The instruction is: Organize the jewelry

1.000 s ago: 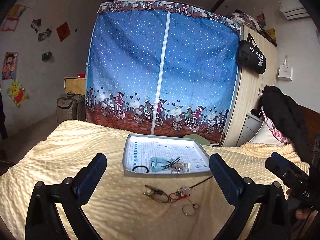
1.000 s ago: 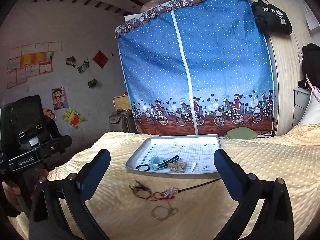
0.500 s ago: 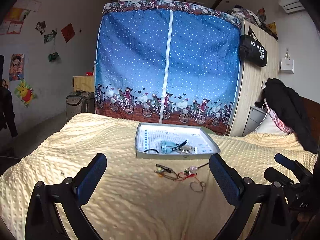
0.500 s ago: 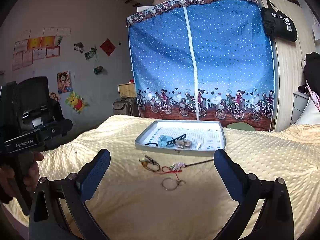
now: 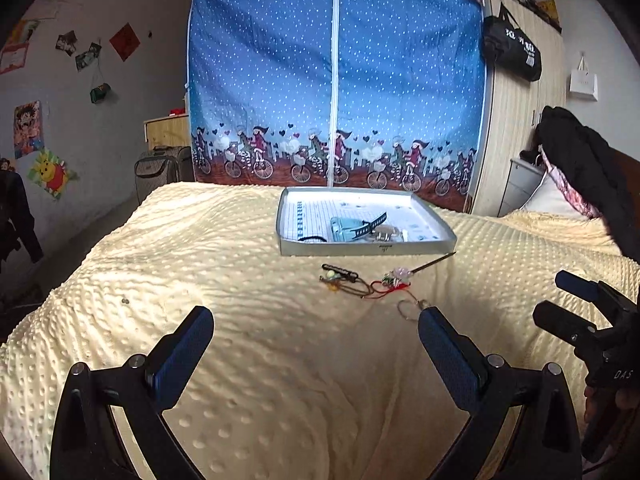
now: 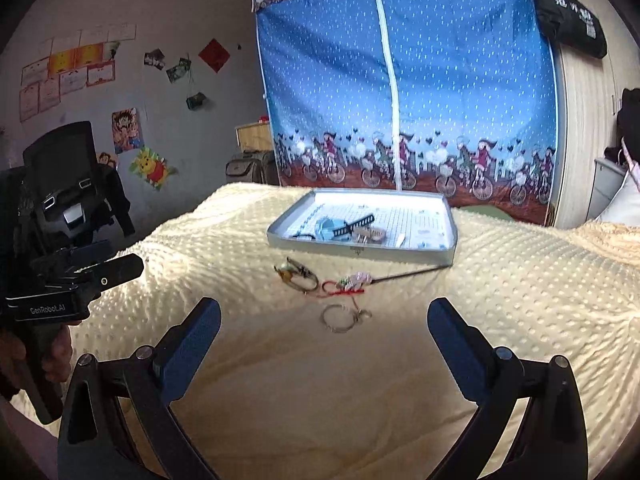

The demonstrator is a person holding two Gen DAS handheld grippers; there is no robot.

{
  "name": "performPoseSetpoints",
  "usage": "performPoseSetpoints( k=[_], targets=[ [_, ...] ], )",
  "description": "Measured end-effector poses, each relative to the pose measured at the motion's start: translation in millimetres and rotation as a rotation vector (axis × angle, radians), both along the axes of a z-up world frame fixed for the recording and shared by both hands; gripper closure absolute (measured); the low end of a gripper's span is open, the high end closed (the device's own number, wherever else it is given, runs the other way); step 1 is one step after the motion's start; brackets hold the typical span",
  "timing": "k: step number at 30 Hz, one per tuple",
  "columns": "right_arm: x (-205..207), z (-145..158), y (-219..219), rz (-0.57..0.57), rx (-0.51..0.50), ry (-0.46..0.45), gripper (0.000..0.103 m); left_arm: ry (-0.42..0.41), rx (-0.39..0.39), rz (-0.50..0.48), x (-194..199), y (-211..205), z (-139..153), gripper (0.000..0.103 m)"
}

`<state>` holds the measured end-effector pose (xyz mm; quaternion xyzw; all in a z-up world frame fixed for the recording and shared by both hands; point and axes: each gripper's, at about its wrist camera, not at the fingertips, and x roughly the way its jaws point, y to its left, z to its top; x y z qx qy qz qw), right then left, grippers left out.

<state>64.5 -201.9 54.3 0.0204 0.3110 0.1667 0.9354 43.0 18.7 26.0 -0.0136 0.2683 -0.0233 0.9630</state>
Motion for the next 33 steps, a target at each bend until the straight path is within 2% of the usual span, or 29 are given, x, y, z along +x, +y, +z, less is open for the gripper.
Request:
performPoseSetpoints(
  k=[5,14,17,21,27,33],
  targets=[
    [8.0,-18.0,5.3,0.002,-0.015,0.087,0.001,0.046,-0.005,0.011,4.5,2.0,-7.0,0.000],
    [23.5,-43.0,-1.7,-0.026,-0.003,0.186,0.001,0.142,-0.024,0.036,17.3,6.5,-27.5,0.000],
    [29.9,-51.3,-1.5,-0.045,-0.030,0.218,0.001,0.185,-0.028,0.033,24.5,6.0,-36.0,0.000],
    [33.0,-56.6,-0.8,-0.047,-0.062,0.220,0.001,0.219,-0.035,0.043,35.3,7.1,-45.3,0.000],
    [41.0,-57.2,-4.5,-0.036,-0.049,0.228,0.001,0.301,-0.071,0.055,60.6,13.1,-62.3,0.000],
    [51.7,-66.8,-0.2,-0.007,-0.009,0.250,0.002,0.311,-0.083,0.047,74.6,13.3,-70.4,0.000]
  ],
)
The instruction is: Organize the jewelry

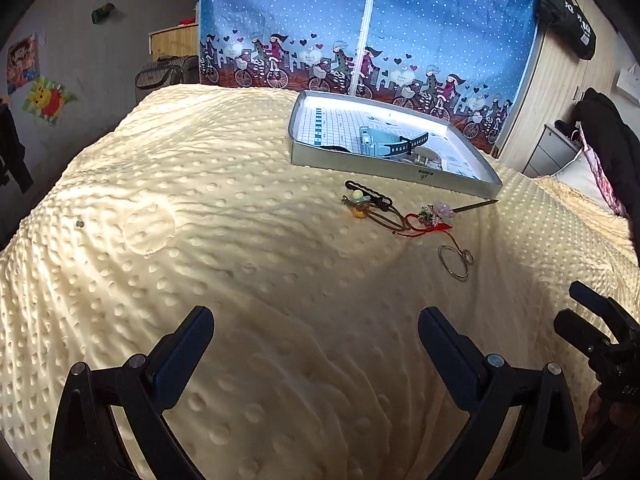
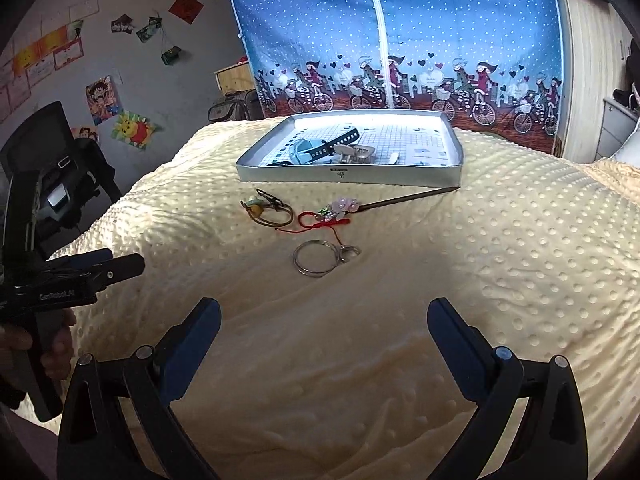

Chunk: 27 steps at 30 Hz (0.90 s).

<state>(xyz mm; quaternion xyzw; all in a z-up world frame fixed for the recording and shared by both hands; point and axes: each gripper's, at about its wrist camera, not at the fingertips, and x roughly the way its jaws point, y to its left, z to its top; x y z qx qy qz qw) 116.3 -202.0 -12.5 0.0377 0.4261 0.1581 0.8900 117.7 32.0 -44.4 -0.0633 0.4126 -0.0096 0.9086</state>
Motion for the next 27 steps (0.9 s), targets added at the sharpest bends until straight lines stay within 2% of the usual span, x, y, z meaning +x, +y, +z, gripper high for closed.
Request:
performPoseSetpoints(
  k=[2,4,7,8,10,12,15,18,21,27],
  targets=[
    [8.4,-4.9,4.1,0.016,0.003,0.013,0.005,0.002,-0.003,-0.015,7.4,-2.4,0.3,0.003],
    [14.9,-8.4,7.0,0.022,0.002,0.023,0.015,0.004,-0.008,-0.026,15.9,-5.1,1.9,0.007],
    [26.3,-15.3,11.5,0.030,0.022,0.051,0.021,0.008,-0.015,-0.059,30.8,-9.3,3.1,0.014],
    [31.1,-18.4,12.7,0.033,0.035,0.065,0.023,0.011,-0.015,-0.073,36.4,-10.8,3.3,0.018],
    [41.5,-27.5,18.0,0.042,0.056,0.101,0.034,0.023,-0.024,-0.100,49.0,-13.3,1.9,0.025],
    [51.2,-37.3,25.4,0.046,0.065,0.130,0.041,0.030,-0.041,-0.116,59.2,-14.2,-1.6,0.041],
    [60.1,-50.1,35.4,0.040,0.052,0.175,0.054,0.063,-0.054,-0.130,73.6,-14.7,-15.2,0.054],
    [68.5,-63.4,42.6,0.036,0.052,0.213,0.056,0.090,-0.088,-0.140,80.6,-13.6,-25.7,0.060],
    [78.1,-72.2,45.4,0.020,0.047,0.235,0.059,0.099,-0.118,-0.140,84.2,-11.6,-30.5,0.061],
    [102.9,-95.0,46.3,-0.011,0.130,0.323,0.059,0.104,-0.202,-0.159,95.2,-10.1,-34.9,0.061]
  ],
)
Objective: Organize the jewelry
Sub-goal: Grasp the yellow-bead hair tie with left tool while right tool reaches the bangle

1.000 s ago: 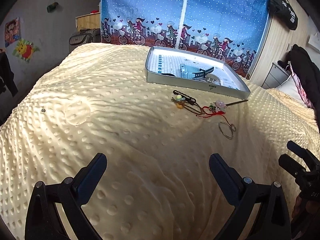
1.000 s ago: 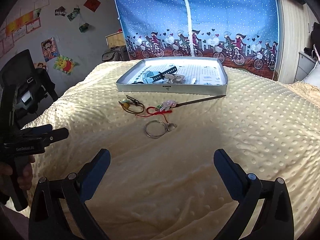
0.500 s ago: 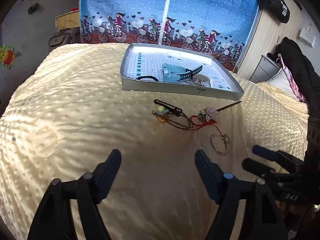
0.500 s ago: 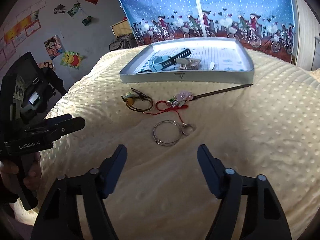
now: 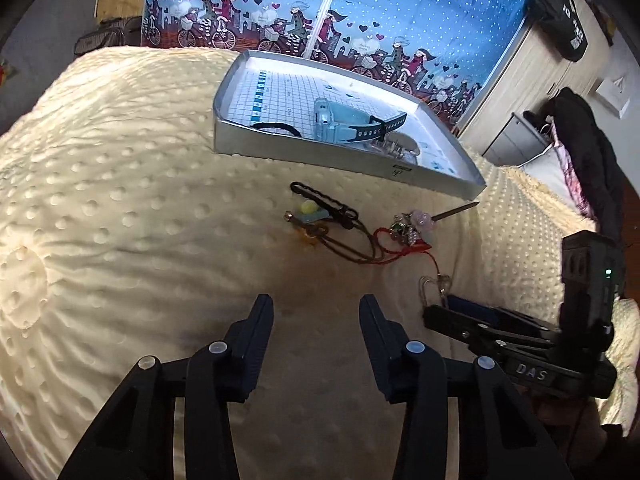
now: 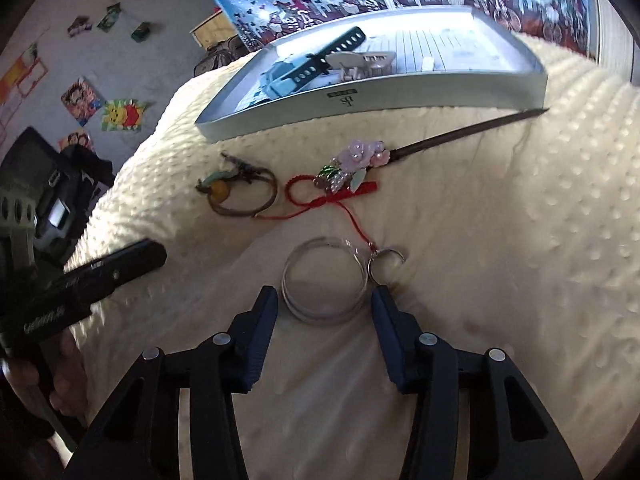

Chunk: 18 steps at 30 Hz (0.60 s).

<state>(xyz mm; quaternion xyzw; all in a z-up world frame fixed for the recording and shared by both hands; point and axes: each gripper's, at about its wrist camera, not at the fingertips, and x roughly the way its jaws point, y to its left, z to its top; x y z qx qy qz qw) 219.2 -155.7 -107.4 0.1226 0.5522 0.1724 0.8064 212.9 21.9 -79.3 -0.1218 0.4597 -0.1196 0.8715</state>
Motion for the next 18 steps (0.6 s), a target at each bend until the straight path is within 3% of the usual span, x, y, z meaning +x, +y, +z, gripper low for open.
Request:
performPoseSetpoints(
  k=[11,15,18],
  targets=[
    [8.5,-14.1,16.5,0.044,0.051,-0.050,0.059,0.027,-0.119,0.071,40.9,-6.8,-7.9,0.061],
    [6.2,-13.1,17.4,0.043,0.067,-0.067,0.059,0.080,-0.169,0.087,53.0,-9.2,-22.7,0.061],
    [8.2,-13.9,15.6,0.037,0.088,-0.068,0.059,0.070,-0.187,0.116,52.8,-8.6,-31.4,0.061]
  ],
)
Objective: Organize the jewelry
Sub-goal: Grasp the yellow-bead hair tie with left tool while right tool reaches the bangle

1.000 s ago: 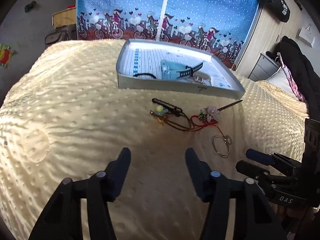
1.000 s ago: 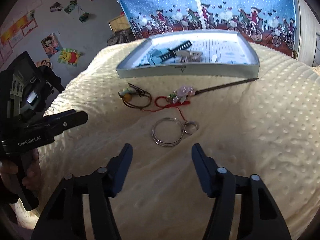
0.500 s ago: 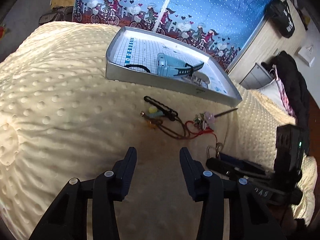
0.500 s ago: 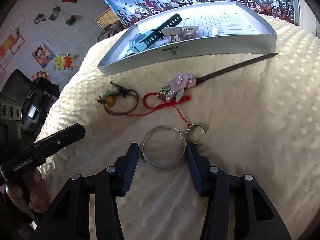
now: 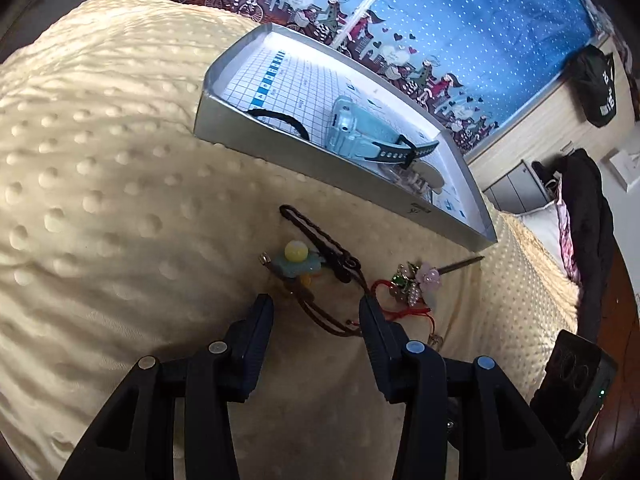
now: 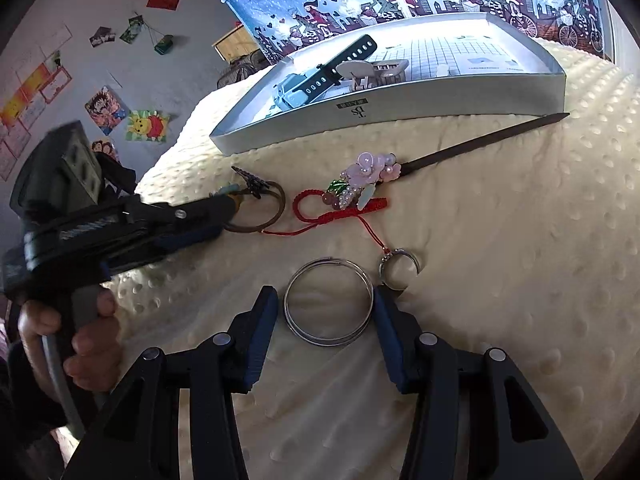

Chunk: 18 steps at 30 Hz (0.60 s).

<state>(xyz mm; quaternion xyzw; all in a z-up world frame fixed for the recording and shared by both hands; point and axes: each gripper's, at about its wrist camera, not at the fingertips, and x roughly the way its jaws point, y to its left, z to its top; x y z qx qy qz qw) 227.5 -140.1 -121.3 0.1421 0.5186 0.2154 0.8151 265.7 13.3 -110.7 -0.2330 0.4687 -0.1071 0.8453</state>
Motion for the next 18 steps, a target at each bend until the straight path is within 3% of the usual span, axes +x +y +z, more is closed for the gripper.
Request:
performPoseSetpoints(
  k=[2,6,7,12,18],
  targets=[
    [1.4,-2.0,-3.7,-0.002,0.009,0.001,0.059,-0.013,0.001,0.018,-1.8,1.0,-1.4,0.068],
    [2.7,-2.4,-2.1,0.002,0.000,-0.004,0.059,-0.013,0.009,0.042,-3.9,2.9,-5.4,0.093],
    [2.9,-2.4,-1.1,0.004,-0.005,-0.007,0.059,-0.013,0.008,0.043,-3.8,4.7,-6.1,0.095],
    [-0.9,-0.9,-3.8,0.013,-0.021,-0.019,0.059,-0.094,0.013,0.037,-15.3,4.9,6.4,0.099],
    [-8.9,0.5,-12.2,0.029,-0.002,-0.034,0.062,-0.118,0.129,-0.016,-31.7,-3.5,30.4,0.100]
  ],
)
